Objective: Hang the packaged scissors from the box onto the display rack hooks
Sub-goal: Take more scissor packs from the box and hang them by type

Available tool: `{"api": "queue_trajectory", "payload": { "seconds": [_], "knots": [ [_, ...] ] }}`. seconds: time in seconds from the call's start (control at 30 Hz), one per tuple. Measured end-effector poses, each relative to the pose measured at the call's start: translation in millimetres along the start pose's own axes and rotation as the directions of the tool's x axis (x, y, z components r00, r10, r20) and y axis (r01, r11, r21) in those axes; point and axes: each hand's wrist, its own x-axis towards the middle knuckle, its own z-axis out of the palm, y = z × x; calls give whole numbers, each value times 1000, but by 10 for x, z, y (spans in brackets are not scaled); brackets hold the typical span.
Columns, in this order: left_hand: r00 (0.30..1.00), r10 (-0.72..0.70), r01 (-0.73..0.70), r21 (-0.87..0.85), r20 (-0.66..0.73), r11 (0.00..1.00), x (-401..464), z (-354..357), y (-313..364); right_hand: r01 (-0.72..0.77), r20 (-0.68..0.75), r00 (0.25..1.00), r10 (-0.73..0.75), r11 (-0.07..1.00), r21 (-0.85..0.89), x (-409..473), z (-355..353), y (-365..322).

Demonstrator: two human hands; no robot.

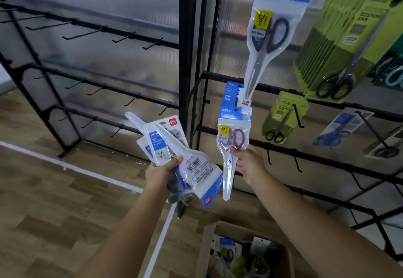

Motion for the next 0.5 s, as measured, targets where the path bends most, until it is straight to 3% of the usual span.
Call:
{"api": "queue_trajectory", "payload": {
  "seconds": [0.3, 0.5],
  "knots": [
    [999, 29, -29, -5, 15, 1000, -11, -39, 73, -55, -169, 984, 49, 998, -26, 312, 189, -303],
    [1000, 28, -28, -19, 5, 999, -80, -108, 66, -8, -160, 985, -58, 923, -386, 228, 282, -199]
  ]
}}
